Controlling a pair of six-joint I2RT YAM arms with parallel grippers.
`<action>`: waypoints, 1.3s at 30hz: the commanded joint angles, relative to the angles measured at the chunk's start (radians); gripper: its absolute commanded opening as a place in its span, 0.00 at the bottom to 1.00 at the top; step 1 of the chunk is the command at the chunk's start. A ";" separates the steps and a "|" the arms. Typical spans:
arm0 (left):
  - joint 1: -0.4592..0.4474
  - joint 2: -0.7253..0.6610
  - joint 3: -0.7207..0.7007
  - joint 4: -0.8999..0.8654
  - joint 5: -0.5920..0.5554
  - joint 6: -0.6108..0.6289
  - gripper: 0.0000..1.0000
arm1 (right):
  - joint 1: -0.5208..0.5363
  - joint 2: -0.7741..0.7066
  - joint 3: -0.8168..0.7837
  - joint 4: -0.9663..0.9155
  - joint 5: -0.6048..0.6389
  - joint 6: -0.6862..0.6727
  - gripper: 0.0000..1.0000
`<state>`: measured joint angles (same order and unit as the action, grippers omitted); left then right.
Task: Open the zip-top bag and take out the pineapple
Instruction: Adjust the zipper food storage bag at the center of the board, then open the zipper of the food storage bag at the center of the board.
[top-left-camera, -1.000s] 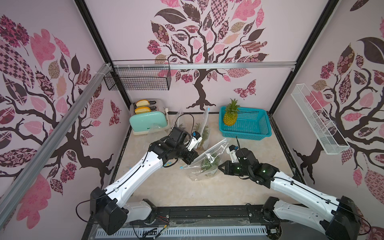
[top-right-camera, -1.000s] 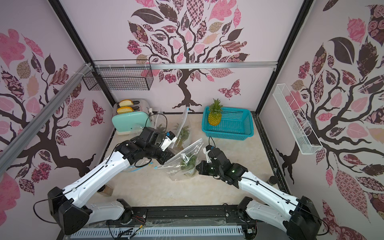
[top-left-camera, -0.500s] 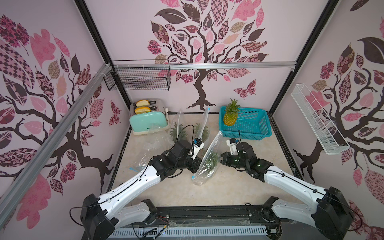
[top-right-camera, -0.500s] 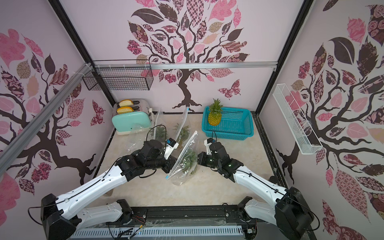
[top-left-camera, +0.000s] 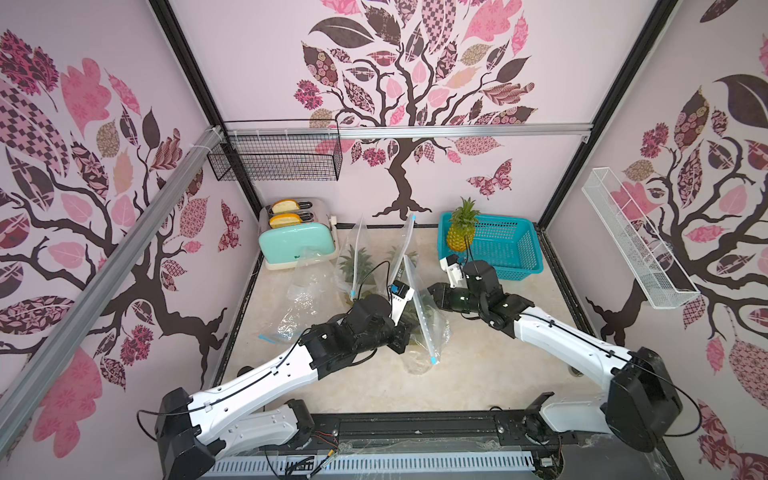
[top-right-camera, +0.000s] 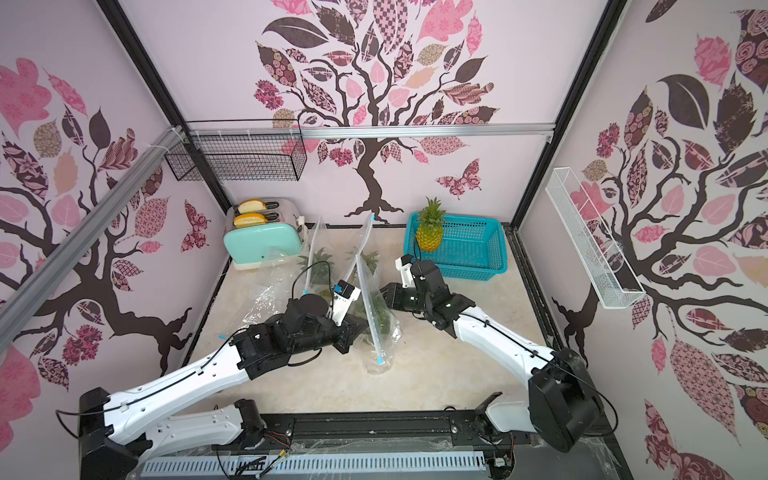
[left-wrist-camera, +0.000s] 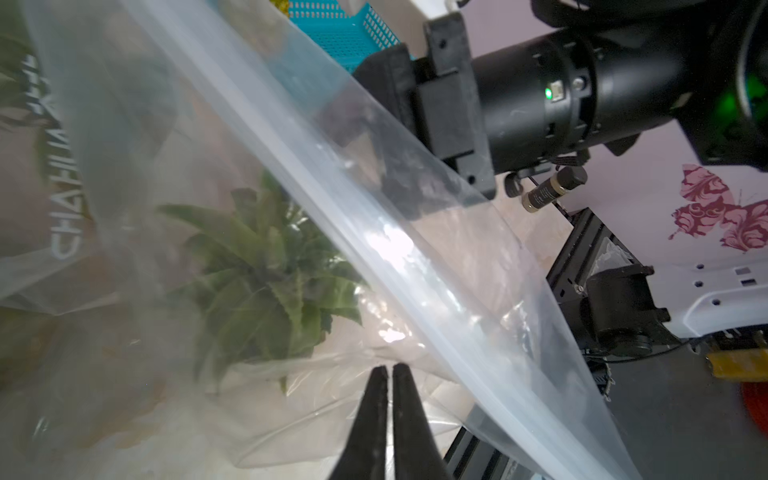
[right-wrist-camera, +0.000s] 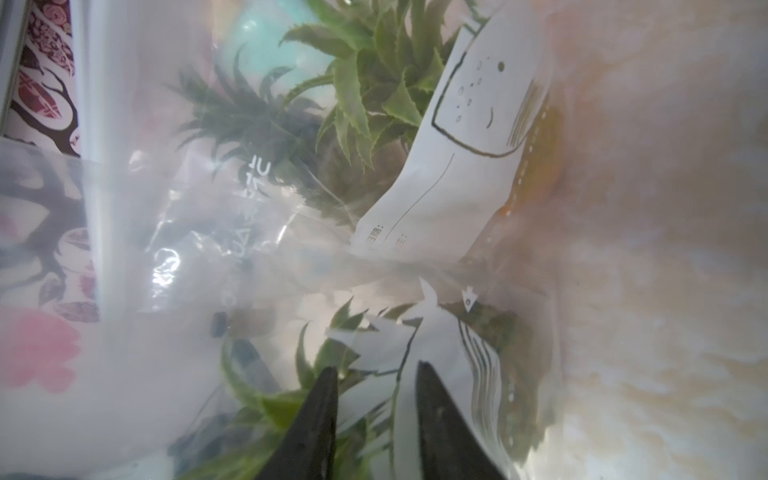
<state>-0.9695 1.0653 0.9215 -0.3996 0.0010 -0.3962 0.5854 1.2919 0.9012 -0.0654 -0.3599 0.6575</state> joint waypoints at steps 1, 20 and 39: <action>0.000 -0.054 0.045 -0.064 -0.106 0.037 0.19 | -0.009 -0.095 0.070 -0.194 0.073 -0.126 0.43; 0.130 -0.031 -0.013 -0.020 0.005 0.217 0.43 | -0.013 -0.123 0.190 -0.423 -0.111 -0.329 0.63; 0.137 0.106 0.005 0.123 0.087 0.285 0.43 | -0.031 -0.053 0.123 -0.250 -0.209 -0.274 0.51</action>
<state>-0.8391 1.1641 0.9142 -0.3290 0.0658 -0.1322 0.5632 1.2312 1.0195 -0.3599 -0.5350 0.3676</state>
